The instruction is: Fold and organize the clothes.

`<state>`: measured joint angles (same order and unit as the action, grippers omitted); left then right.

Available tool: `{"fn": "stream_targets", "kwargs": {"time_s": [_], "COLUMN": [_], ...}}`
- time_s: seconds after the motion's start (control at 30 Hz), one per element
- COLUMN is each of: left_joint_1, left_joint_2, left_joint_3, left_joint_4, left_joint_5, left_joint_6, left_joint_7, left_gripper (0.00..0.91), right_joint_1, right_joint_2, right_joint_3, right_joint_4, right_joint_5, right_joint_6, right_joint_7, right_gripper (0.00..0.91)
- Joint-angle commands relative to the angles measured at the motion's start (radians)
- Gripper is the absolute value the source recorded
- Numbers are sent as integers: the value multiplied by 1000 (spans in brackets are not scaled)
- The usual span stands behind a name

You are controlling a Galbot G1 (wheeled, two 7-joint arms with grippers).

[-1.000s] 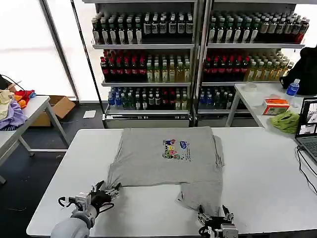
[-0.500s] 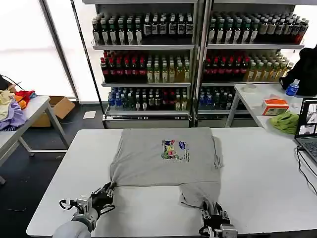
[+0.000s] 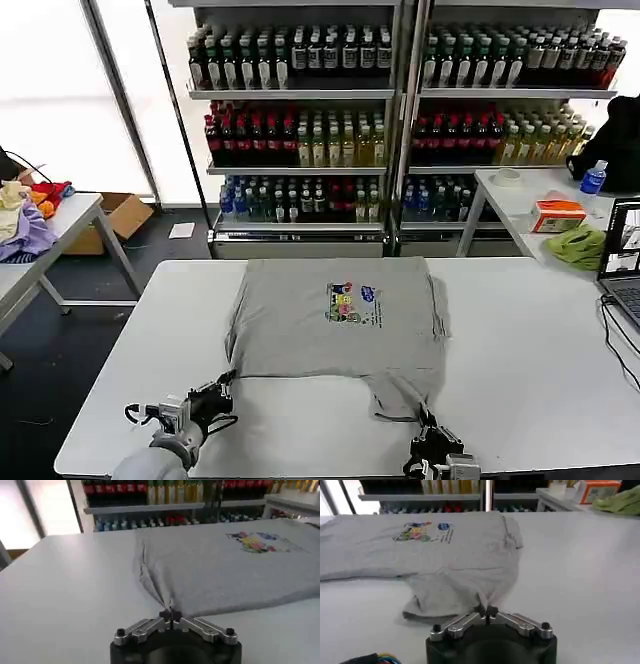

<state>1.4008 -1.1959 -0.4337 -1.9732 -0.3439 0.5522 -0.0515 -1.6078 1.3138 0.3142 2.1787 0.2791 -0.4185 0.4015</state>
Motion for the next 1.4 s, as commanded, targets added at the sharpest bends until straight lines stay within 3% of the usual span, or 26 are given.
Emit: {"fn": "stream_targets", "kwargs": {"time_s": [0.03,0.53,1.0,1.37,1.4], "left_joint_1": [-46,-215,-426,-494,-498], "left_joint_2": [-21,-21,-30,-13,-11], "left_joint_3": [-6,-5,80,109,112], "left_joint_4": [-10,87,305,407,411], "left_joint_5": [-23,-115,-140,-186,-188], "left_joint_6": [-99,-131,-112,-86,-84], "left_joint_7": [-25,-83,-95,-100,-99], "left_gripper": [10,0,0,0,50], "right_joint_1": [46,397,678,777,780], "right_joint_2": [5,13,-3,25,28], "right_joint_3": [15,11,-26,-64,-68], "right_joint_4": [30,-126,-381,-518,-523], "right_joint_5": [-13,-11,36,24,28], "right_joint_6": [64,5,-54,-90,-98], "right_joint_7": [-30,-5,-36,-33,-34], "right_gripper": [0,0,0,0,10]}}
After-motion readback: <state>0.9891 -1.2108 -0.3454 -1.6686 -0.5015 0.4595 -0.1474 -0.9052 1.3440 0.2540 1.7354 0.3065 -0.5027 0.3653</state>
